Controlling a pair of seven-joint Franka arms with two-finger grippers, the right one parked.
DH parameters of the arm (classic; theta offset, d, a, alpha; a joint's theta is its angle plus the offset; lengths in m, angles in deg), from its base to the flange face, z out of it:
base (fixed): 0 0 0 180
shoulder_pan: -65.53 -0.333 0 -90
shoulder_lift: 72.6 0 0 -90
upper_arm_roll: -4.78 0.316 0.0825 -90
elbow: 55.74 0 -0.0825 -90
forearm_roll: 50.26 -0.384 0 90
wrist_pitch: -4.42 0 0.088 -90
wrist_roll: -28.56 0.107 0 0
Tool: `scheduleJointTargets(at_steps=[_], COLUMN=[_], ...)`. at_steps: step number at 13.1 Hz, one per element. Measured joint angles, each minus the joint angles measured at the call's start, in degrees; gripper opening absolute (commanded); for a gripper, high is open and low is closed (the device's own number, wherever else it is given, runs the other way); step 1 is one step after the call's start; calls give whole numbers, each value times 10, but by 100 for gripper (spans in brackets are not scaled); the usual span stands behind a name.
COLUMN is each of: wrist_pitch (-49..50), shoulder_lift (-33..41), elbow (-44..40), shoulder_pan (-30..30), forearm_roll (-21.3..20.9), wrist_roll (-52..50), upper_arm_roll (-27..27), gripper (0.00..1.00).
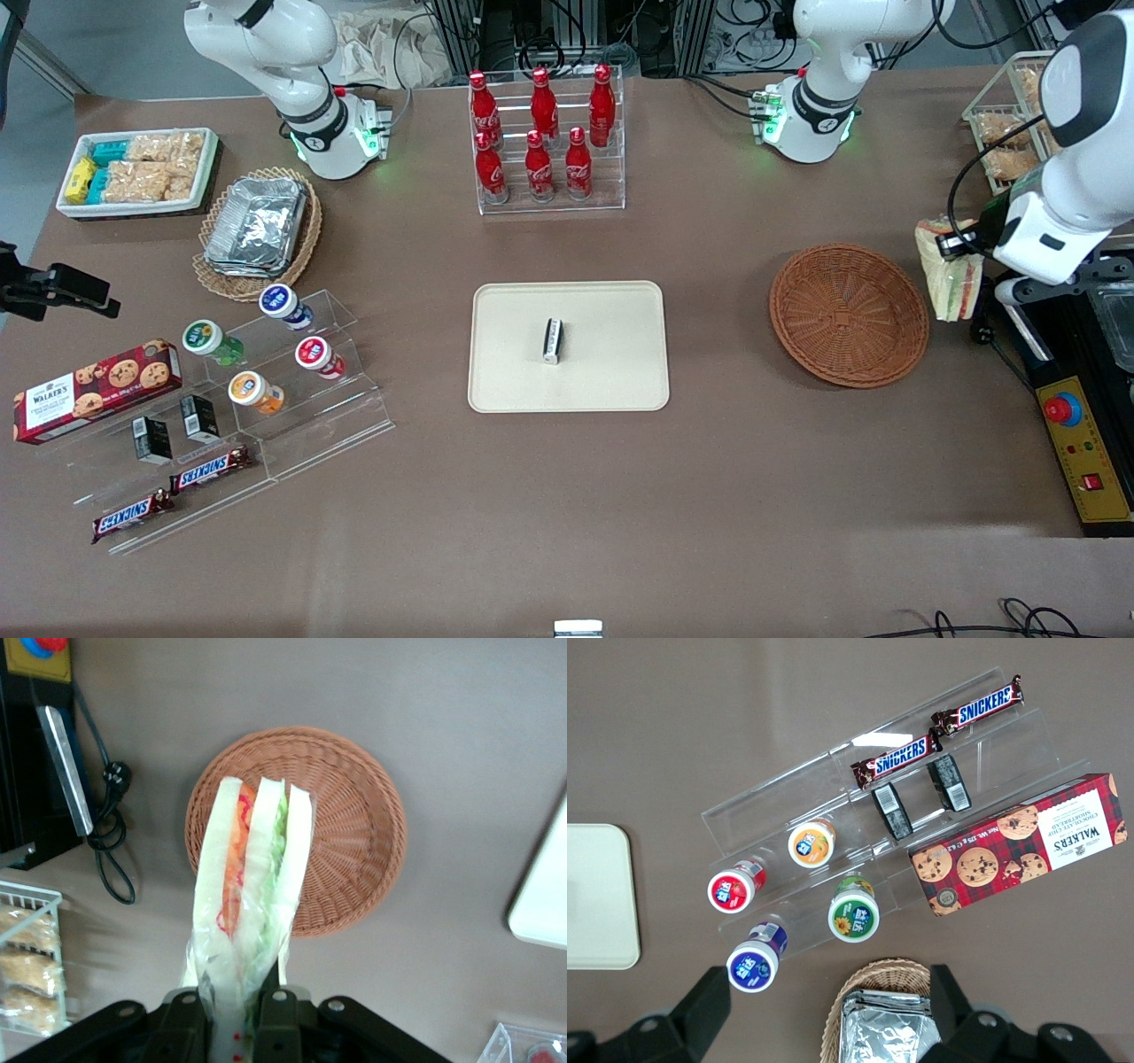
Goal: Place sandwich from basket to tray
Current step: 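Lift the sandwich and carry it toward the white tray, then lower the sandwich onto the tray beside the black box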
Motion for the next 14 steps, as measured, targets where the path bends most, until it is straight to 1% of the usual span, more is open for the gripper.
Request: scheduleJointTargets(at_steps=[2,3,6,7,9,11,14], wrist_pitch=[18,19,7,-21,-74,-119,-173], shoulder_lift=[-23,-40,-110,-134,-182,-234,-295], elbow=[-53,-76,-119,-123,-124,-124,-125], shoulder_pan=[10,14,39,56,94,131,165], forearm_roll=[12,24,27,26,17,-7,-13], wrist_roll=[-2,-22,-128,-165,-207,-236,-256], upper_arm_roll=[-38,-64,-134,-142,-145,-146,-146], gripper=[0,0,0,0,0,0,0])
